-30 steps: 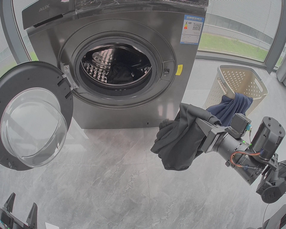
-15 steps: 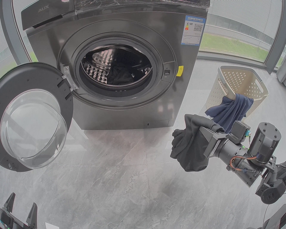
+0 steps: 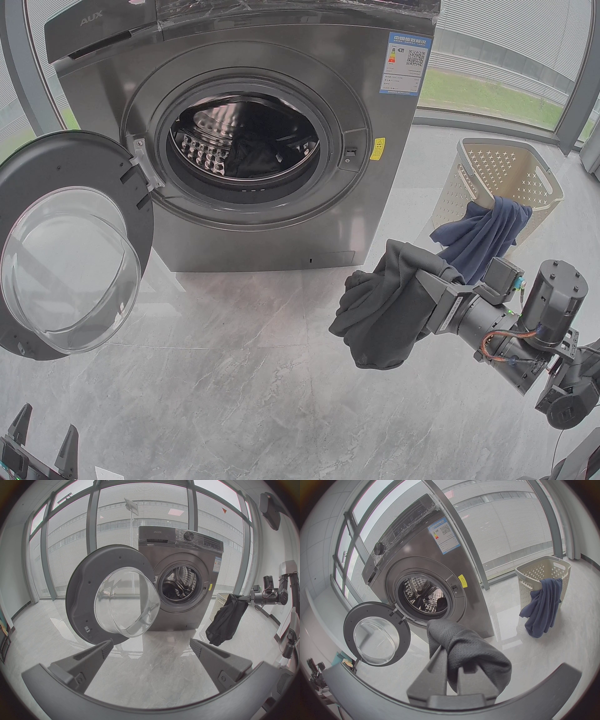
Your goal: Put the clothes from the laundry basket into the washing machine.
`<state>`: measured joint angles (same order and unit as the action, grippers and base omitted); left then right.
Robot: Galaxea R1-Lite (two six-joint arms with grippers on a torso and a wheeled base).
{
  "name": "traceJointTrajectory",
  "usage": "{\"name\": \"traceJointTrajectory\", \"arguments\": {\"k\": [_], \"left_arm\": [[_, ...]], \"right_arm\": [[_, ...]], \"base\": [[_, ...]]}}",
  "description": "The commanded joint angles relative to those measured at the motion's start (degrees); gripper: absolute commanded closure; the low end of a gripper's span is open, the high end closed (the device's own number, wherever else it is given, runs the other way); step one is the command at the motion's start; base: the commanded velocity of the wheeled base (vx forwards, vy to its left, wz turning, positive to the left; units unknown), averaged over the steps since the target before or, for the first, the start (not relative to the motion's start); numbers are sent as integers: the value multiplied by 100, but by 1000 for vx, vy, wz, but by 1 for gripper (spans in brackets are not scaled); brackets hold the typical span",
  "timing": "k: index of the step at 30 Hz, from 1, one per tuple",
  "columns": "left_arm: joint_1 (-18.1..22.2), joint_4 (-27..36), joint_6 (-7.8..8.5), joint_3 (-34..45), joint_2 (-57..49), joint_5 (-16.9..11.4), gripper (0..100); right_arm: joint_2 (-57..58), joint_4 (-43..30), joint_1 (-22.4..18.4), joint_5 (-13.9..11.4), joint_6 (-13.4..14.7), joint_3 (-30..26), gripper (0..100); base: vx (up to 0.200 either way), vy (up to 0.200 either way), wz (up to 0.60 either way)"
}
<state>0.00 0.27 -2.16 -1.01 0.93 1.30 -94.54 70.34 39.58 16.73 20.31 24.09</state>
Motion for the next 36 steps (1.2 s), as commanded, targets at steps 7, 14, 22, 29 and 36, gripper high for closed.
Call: {"name": "traceJointTrajectory", "arguments": {"k": [7, 14, 22, 29, 36], "left_arm": [[0, 0, -4, 92, -75, 1, 0], [0, 0, -4, 92, -75, 1, 0], [0, 0, -4, 92, -75, 1, 0], [0, 0, -4, 92, -75, 1, 0], [0, 0, -4, 92, -75, 1, 0]], "right_arm": [[-223, 76, -425, -214, -176, 430, 100], [-214, 76, -495, -679, -212, 448, 100], [-214, 112, -337, -758, -9, 456, 100], [-258, 94, -293, -767, 210, 439, 100], [-284, 76, -434, -1005, 87, 386, 100]], "base": [[0, 0, 0], [0, 171, 0], [0, 0, 0], [0, 0, 0], [0, 0, 0]]}}
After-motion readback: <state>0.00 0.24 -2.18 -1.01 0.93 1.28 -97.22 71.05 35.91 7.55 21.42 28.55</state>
